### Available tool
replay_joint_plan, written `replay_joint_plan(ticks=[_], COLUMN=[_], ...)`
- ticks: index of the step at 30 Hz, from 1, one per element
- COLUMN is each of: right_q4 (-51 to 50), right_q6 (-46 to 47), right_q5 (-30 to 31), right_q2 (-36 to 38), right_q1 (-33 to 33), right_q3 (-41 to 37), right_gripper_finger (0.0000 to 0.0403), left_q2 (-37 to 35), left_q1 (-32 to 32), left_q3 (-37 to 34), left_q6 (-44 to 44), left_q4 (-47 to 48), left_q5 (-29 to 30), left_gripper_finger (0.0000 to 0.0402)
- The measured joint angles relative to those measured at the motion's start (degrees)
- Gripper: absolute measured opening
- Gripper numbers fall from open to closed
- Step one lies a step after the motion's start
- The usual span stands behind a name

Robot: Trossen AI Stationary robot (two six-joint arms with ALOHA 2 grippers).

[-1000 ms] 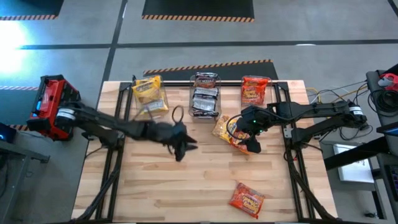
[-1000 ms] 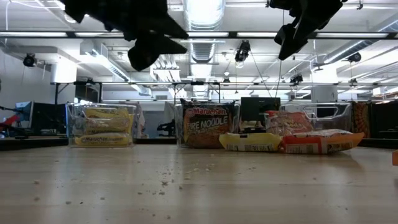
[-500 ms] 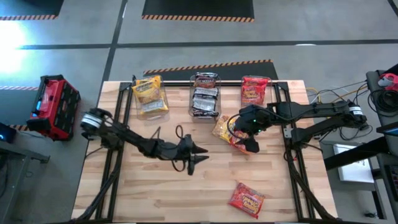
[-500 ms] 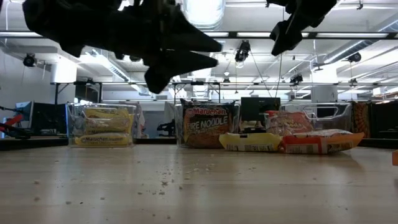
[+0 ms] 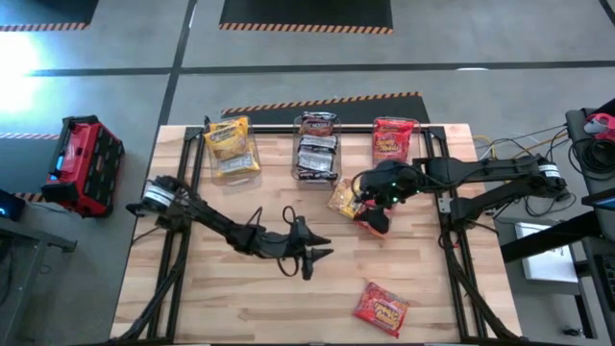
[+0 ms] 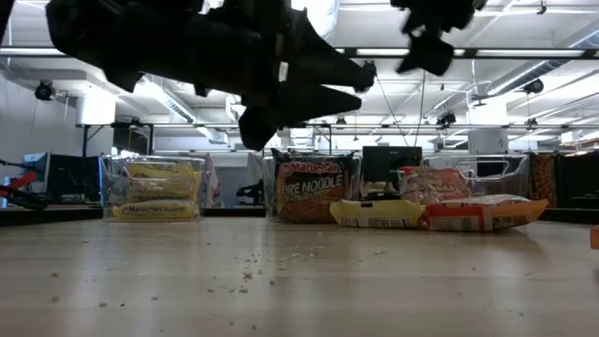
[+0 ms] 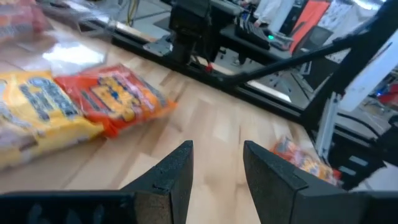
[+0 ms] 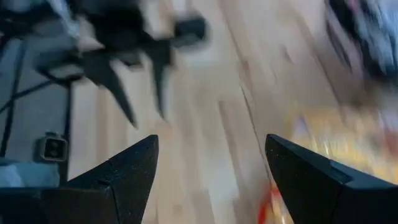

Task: Sort Maruchan noodles
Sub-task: Put the orange noodle pack into the right transparent bin

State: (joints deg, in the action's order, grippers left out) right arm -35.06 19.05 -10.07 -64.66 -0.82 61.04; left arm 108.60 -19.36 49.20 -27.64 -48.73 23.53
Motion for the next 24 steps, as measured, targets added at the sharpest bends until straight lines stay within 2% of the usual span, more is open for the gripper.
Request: replay_joint_plan(ticks=[2,8,11,17,24], right_q4=[-4.4,-16.8,-19.0,-18.0,-5.9], right_q6=[3.7,10.2,15.0,25.2,22.6], right_q5=[1.3,11.0,11.5,10.1,10.3], right_q2=[-0.2,-0.3,-0.3,-0.4,-0.5], right_q1=[-0.1,-0.1,-0.3,-1.4,-2.9], right_q3=[0.0,-1.1,-4.0,-11.3,-18.1], right_gripper_finger=[0.0278,0.0254,0.0246,0.0247,0.0244], left_q2=[0.0,0.0,0.6,1.1,1.1], left_q1=[-0.7,-1.3,-1.3,-1.3,-1.4], left_q3=[-0.3,-0.3,-0.3,-0.3,-0.3], left_q6=[-0.3,-0.1,-0.3,0.3,1.6], left_q4=[0.1,-0.1,-0.2,-0.2,-0.3], left_q5=[0.2,2.1,2.1,2.1,1.9], left_gripper_finger=[0.0123,0.0123,0.0123,0.0123,0.0123])
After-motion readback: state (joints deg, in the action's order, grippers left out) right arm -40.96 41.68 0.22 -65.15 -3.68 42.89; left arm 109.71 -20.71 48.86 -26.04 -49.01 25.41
